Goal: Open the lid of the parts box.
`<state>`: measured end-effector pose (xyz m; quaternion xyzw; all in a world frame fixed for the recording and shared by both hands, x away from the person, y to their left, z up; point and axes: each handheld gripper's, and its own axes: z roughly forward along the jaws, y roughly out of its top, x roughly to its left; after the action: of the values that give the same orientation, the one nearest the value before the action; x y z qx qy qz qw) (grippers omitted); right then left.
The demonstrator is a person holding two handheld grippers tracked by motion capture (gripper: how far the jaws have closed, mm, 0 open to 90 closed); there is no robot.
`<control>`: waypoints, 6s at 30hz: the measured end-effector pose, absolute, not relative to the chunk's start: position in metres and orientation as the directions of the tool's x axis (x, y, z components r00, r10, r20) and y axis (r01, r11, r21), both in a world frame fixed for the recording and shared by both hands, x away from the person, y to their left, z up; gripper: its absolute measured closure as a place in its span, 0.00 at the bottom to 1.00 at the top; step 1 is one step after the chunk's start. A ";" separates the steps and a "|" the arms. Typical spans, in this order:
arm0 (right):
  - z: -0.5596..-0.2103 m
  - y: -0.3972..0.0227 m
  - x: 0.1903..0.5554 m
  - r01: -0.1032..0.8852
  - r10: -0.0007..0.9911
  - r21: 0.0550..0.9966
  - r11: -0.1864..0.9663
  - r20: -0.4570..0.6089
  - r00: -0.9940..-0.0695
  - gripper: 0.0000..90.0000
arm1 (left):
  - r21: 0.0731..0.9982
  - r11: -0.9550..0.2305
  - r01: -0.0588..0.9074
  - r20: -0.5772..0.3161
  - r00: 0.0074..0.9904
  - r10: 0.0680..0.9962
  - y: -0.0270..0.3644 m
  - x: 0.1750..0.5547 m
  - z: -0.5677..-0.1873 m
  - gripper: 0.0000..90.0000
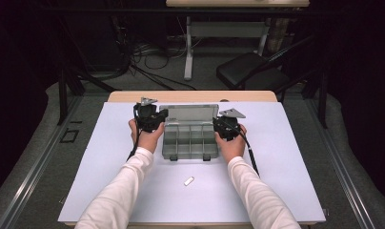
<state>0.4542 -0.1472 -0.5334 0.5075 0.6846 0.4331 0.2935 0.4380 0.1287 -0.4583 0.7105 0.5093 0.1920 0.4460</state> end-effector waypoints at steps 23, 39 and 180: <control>-0.532 -0.148 0.450 0.448 0.952 0.890 0.082 0.064 -0.300 0.96 | 0.804 -0.123 0.582 -0.178 0.433 0.884 0.132 0.423 -0.487 0.80; -0.532 -0.148 0.449 0.449 0.952 0.891 0.073 0.072 -0.298 0.96 | 0.754 -0.162 0.637 -0.164 0.421 0.892 0.130 0.411 -0.514 0.57; -0.534 -0.142 0.499 0.590 0.970 0.807 -0.034 0.169 -0.175 0.98 | 0.738 -0.246 0.628 -0.076 0.440 0.895 0.130 0.401 -0.567 0.72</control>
<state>0.4991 -0.1421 -0.5337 0.5969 0.6532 0.4011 0.2370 0.4009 0.1302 -0.5669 0.7676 0.4960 0.1842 0.3617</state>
